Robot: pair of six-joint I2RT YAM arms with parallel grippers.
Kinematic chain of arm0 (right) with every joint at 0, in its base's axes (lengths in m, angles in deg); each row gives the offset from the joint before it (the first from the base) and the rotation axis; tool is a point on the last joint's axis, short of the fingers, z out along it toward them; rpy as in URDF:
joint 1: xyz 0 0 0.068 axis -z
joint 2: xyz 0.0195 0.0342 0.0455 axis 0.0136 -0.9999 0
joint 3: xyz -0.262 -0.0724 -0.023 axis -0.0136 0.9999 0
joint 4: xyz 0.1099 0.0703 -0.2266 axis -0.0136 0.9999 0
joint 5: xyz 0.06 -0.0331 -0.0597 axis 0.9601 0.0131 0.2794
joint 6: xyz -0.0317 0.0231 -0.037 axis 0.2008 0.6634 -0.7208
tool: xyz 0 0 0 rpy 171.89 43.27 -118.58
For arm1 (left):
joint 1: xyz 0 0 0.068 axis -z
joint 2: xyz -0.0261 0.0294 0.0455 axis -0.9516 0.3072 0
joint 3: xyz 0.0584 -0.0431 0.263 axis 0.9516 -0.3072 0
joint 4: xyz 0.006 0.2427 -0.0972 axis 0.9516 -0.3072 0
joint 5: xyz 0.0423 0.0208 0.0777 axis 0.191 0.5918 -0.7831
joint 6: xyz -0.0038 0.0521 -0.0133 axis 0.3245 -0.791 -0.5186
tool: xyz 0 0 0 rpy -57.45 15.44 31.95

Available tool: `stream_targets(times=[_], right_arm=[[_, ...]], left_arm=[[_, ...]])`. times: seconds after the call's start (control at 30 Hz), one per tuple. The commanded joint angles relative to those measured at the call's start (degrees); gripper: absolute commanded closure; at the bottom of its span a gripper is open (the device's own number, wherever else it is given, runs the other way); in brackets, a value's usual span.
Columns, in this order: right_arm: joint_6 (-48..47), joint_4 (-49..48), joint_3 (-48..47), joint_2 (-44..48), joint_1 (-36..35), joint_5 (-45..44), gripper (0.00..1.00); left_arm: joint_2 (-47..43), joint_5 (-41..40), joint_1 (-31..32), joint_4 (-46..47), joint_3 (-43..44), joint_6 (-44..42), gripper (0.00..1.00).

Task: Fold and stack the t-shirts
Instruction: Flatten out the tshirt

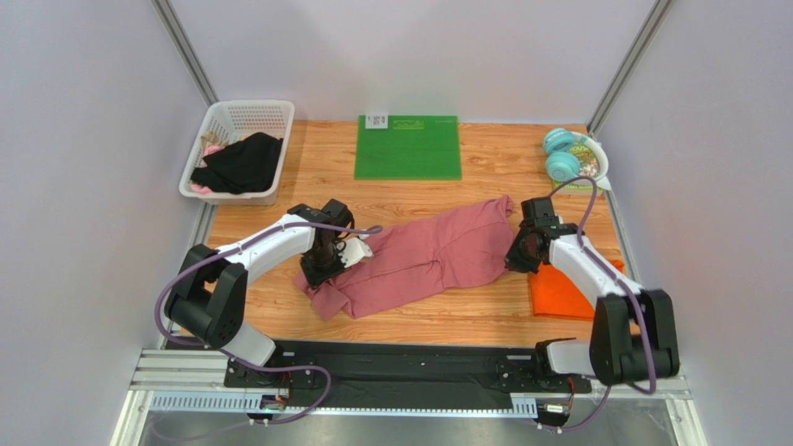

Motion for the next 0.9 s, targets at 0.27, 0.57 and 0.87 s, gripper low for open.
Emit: stream_targets(times=[0.27, 0.57, 0.87], right_arm=[[-0.63, 20.37, -19.72, 27.89, -0.38, 2.86, 1.0], [-0.55, 25.56, -30.68, 35.63, -0.38, 4.81, 1.0], [-6.17, 26.35, -50.83, 39.76, -0.38, 8.85, 1.0]], left_arm=[[-12.2, -9.65, -0.8, -5.65, 24.69, 5.46, 1.0], [-20.28, -19.03, -0.8, -2.84, 23.54, 3.53, 1.0], [-28.45, -30.82, -1.15, 0.66, 42.43, 2.55, 1.0]])
